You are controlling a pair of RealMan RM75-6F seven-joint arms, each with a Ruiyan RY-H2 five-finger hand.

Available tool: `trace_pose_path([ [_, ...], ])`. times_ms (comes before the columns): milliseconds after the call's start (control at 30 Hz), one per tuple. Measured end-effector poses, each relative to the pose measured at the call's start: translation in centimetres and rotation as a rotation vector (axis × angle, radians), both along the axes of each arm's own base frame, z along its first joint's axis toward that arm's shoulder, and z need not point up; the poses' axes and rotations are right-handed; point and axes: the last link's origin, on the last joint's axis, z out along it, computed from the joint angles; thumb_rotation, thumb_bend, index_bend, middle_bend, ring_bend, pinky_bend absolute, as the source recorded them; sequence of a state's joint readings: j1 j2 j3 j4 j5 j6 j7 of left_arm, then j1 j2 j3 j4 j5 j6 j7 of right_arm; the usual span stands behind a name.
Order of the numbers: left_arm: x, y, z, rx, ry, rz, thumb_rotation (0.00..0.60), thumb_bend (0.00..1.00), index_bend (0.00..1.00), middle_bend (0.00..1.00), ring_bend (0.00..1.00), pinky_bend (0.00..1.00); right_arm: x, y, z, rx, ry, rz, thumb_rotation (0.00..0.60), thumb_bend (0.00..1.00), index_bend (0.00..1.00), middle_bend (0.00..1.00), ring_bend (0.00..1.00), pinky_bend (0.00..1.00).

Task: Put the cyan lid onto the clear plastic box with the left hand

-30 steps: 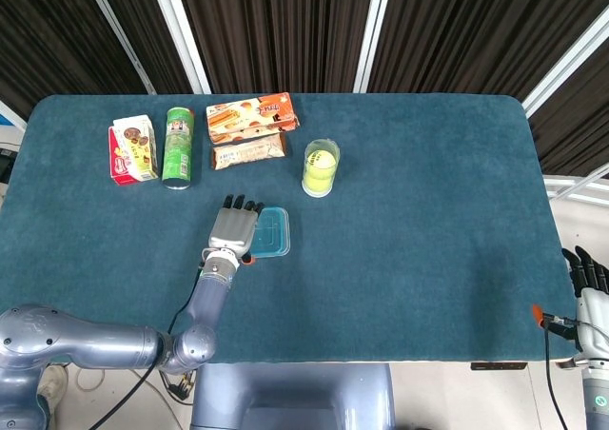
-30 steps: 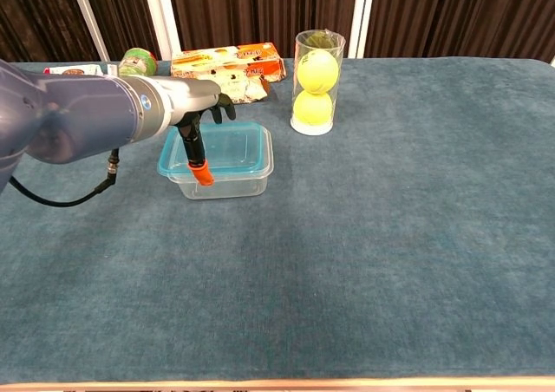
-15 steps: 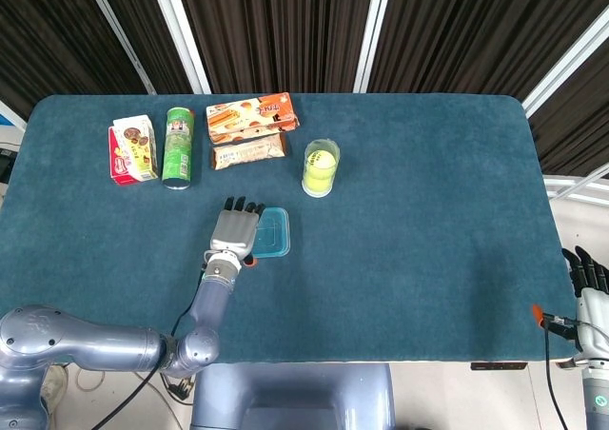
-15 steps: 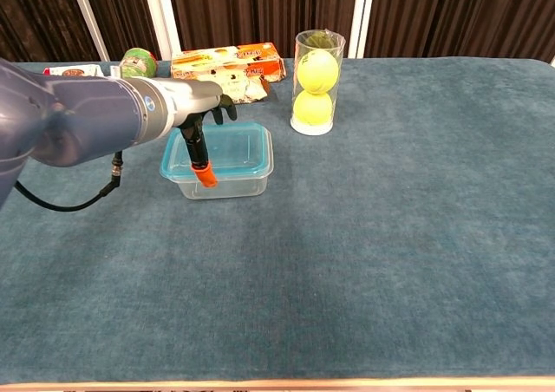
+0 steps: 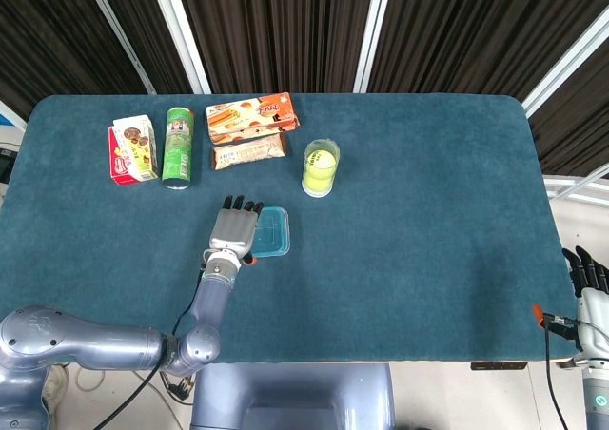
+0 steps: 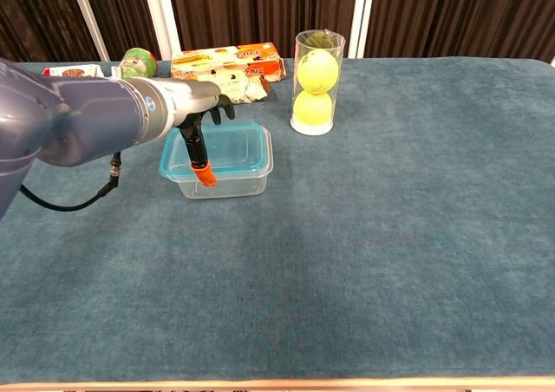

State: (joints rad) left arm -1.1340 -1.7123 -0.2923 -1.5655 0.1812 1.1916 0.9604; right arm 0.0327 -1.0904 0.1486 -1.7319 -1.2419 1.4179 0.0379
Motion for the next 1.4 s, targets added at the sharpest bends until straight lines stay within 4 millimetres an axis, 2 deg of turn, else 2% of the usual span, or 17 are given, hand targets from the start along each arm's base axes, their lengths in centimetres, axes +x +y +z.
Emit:
trace_pose_path([
  [1400,0.72,0.15,-0.65,0.001,-0.047,-0.032,0.600,0.23,0.12,0.40,0.01,0.00,-0.02,0.01,-0.04,0.002,-0.008,-0.007,0.600,0.29,0.10,0.00,0.00,0.00],
])
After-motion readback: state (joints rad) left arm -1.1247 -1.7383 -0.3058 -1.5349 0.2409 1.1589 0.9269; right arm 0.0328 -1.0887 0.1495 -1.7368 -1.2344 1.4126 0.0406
